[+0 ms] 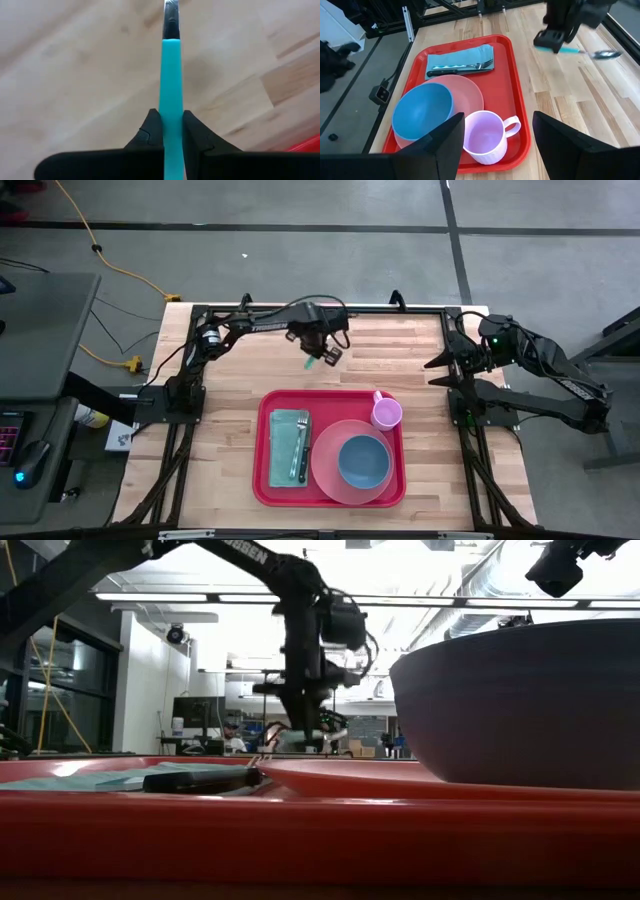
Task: Set up tray
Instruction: Put the blue spoon on top of the napkin to the left of the blue and white patterned fork
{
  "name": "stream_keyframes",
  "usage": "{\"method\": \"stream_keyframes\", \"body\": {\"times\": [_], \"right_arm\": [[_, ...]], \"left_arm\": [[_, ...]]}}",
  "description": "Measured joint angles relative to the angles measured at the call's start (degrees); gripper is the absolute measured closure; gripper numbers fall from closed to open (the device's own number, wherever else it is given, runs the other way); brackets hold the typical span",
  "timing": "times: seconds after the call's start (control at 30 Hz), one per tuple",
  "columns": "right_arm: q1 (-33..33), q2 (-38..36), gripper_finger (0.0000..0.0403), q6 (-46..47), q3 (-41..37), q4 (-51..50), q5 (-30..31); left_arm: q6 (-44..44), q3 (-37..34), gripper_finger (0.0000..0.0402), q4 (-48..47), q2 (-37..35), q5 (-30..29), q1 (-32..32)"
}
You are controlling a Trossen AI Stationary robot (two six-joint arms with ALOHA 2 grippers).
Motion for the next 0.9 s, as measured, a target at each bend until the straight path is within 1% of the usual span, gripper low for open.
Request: {"method": "stream_keyframes", "body": {"times": [0.1,0.2,0.37,0.4,0.43,0.47,0.5,0.57,0.63,0.77,0.9], "right_arm": [[0.0,0.0,0.019,0.0,0.0,0.0,0.0],[0.0,0.0,0.019,0.0,0.0,0.0,0.1],[0.0,0.0,0.019,0.0,0.0,0.0,0.1],[0.0,0.0,0.019,-0.1,0.0,0.0,0.1],[0.0,0.0,0.019,-0.2,0.0,0.0,0.2],[0.0,0.0,0.019,-0.3,0.0,0.0,0.2],[0.0,0.0,0.019,-0.3,0.0,0.0,0.2],[0.0,0.0,0.019,-0.5,0.0,0.0,0.2],[0.0,-0.1,0.019,-0.5,0.0,0.0,0.2],[0.0,-0.1,0.019,-1.0,0.0,0.0,0.2],[0.0,-0.1,0.019,-1.5,0.0,0.2,0.2]], "left_arm": [[2.3,5.9,0.0352,-5.0,0.0,-2.1,0.4],[5.2,11.9,0.0352,-12.2,-0.1,-2.5,0.5],[8.5,24.2,0.0352,-24.8,-0.1,-4.0,0.3],[9.2,26.7,0.0352,-25.6,-0.1,-4.6,0.3],[10.2,26.8,0.0352,-23.6,-1.4,-5.0,0.3],[10.6,25.5,0.0352,-22.0,-3.8,-5.1,0.3],[10.3,25.1,0.0352,-22.5,-5.7,-5.2,0.4],[8.6,25.3,0.0352,-22.9,-9.2,-8.6,-0.1],[8.0,25.1,0.0352,-25.7,-12.6,-9.9,0.0],[7.4,25.1,0.0352,-25.0,-19.3,-12.5,-1.1],[5.1,25.2,0.0352,-24.9,-25.1,-16.1,-3.6]]}}
